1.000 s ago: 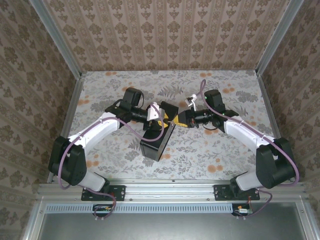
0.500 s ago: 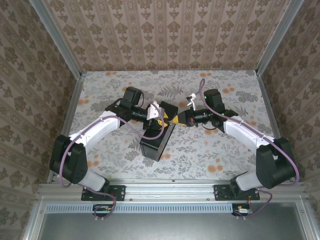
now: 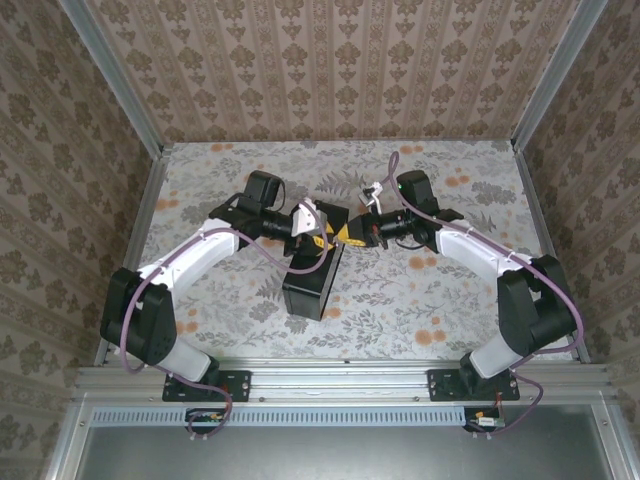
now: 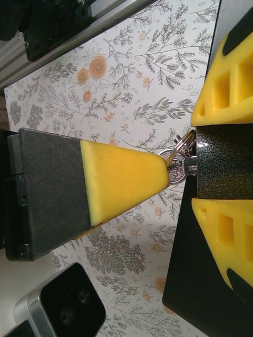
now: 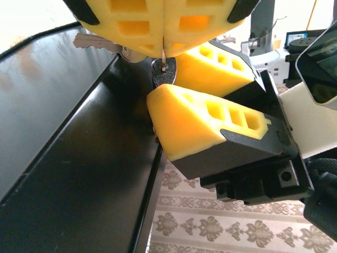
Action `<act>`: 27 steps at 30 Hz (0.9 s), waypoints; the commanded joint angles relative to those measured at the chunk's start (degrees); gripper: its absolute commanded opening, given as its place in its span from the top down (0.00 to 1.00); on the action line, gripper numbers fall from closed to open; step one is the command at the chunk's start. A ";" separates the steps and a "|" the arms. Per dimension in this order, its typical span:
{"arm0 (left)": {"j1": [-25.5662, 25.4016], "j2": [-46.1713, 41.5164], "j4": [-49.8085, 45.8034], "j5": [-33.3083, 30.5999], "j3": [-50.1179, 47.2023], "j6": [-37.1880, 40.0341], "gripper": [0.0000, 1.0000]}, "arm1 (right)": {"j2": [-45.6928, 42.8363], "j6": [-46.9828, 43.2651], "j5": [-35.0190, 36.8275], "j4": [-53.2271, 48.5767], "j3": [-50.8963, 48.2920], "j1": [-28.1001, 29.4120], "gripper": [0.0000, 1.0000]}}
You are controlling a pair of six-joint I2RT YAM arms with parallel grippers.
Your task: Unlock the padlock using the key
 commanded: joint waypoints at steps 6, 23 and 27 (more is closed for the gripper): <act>-2.26 1.47 2.68 4.84 3.82 0.41 0.91 | -1.19 -10.59 1.28 -8.52 5.64 2.56 0.82; -0.90 2.15 -0.75 6.29 4.81 1.35 0.90 | -22.14 -55.45 14.14 27.40 -21.21 -4.06 0.63; -0.42 2.72 -0.56 6.97 5.14 1.56 0.90 | -20.20 -61.70 15.17 23.41 -18.68 -2.06 0.60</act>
